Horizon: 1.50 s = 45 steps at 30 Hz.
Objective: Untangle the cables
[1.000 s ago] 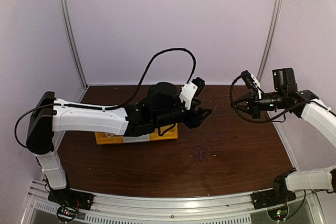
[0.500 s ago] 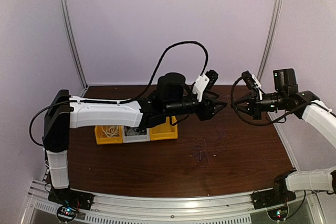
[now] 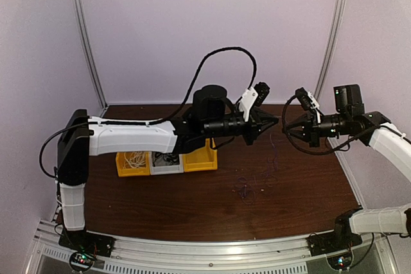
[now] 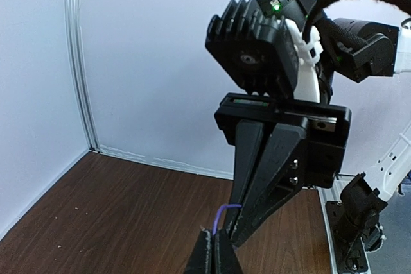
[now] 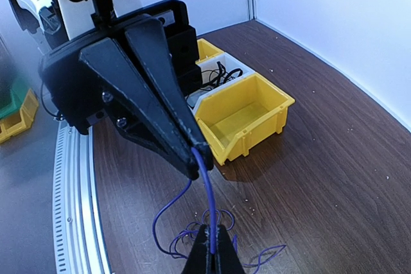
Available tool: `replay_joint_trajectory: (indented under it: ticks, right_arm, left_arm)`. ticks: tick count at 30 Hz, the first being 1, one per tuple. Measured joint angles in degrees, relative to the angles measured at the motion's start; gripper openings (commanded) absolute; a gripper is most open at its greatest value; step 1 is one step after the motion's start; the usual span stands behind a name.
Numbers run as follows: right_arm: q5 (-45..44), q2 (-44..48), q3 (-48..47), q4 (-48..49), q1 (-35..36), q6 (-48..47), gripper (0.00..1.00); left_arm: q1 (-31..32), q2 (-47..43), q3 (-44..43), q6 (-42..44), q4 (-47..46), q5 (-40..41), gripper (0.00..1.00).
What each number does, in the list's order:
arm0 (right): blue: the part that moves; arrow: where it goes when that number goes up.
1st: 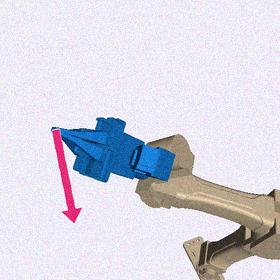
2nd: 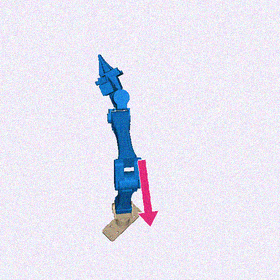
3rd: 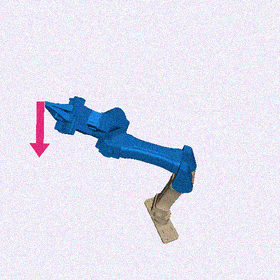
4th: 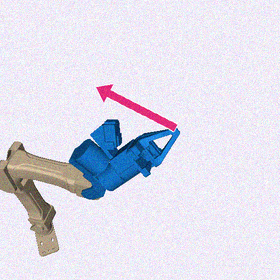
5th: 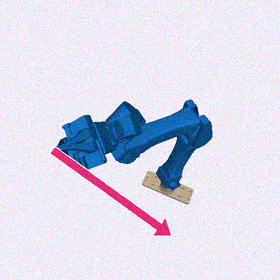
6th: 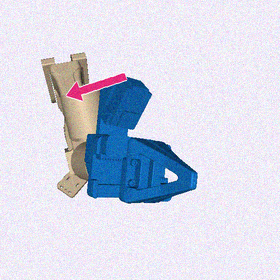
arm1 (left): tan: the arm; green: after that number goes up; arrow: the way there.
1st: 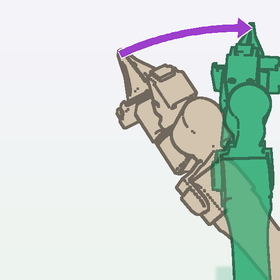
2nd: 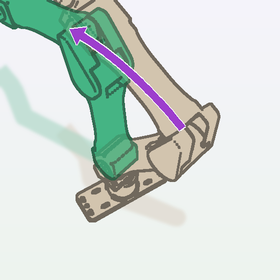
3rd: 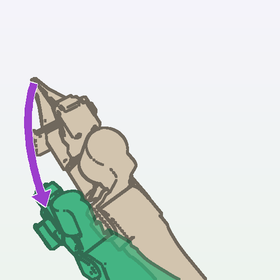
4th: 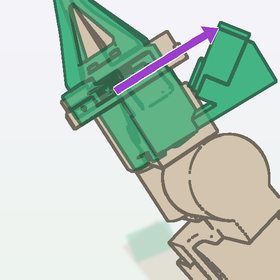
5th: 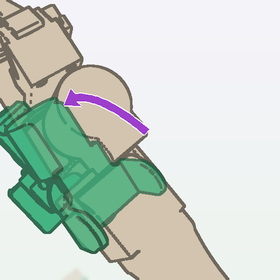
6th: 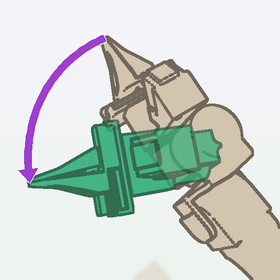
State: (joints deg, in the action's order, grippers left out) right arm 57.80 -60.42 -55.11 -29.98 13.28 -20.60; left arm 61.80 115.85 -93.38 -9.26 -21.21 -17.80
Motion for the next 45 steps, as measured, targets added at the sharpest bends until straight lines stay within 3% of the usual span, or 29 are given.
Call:
replay_joint_trajectory:
  ticks: [7, 9, 10, 12, 16, 22, 31, 45]
  right_arm:
    - [0.0, -0.2, -1.2, -0.8, 0.0, -0.1, 0.04]
    - [0.0, -0.2, -1.7, -1.0, 0.0, -0.2, 0.13]
    - [0.0, -0.2, -1.8, -1.0, 0.0, -0.2, 0.26]
    - [0.0, 0.1, -1.9, -1.6, 0.0, -0.3, 0.39]
    - [-0.3, 0.7, -2.9, -3.4, 0.0, -0.7, 0.48]
    - [-1.8, 3.0, -7.6, -6.5, -0.8, -1.5, 0.51]
    - [-1.0, 6.2, -5.9, -6.5, -7.6, -1.4, 0.53]
    - [1.1, 2.6, 8.0, 1.4, -9.2, -1.2, 0.53]
  left_arm:
    - [-0.2, 0.2, -2.4, 0.4, 0.9, -0.4, 0.0]
    - [-0.2, 0.2, -3.0, 0.5, 1.5, -0.4, 0.0]
    - [-0.2, 0.2, -3.1, 0.6, 1.6, -0.4, 0.0]
    - [-0.3, 0.2, -3.1, 0.7, 1.9, -0.4, 0.0]
    - [-0.4, 0.2, -3.5, 1.1, 3.2, 0.0, 0.0]
    - [-0.5, 0.2, -9.9, 2.4, 8.3, 2.1, 0.0]
    - [-1.9, -2.7, -26.4, 5.6, 20.0, 11.3, 0.0]
    - [-6.0, -16.6, -23.0, 9.4, 29.0, 28.0, 0.0]
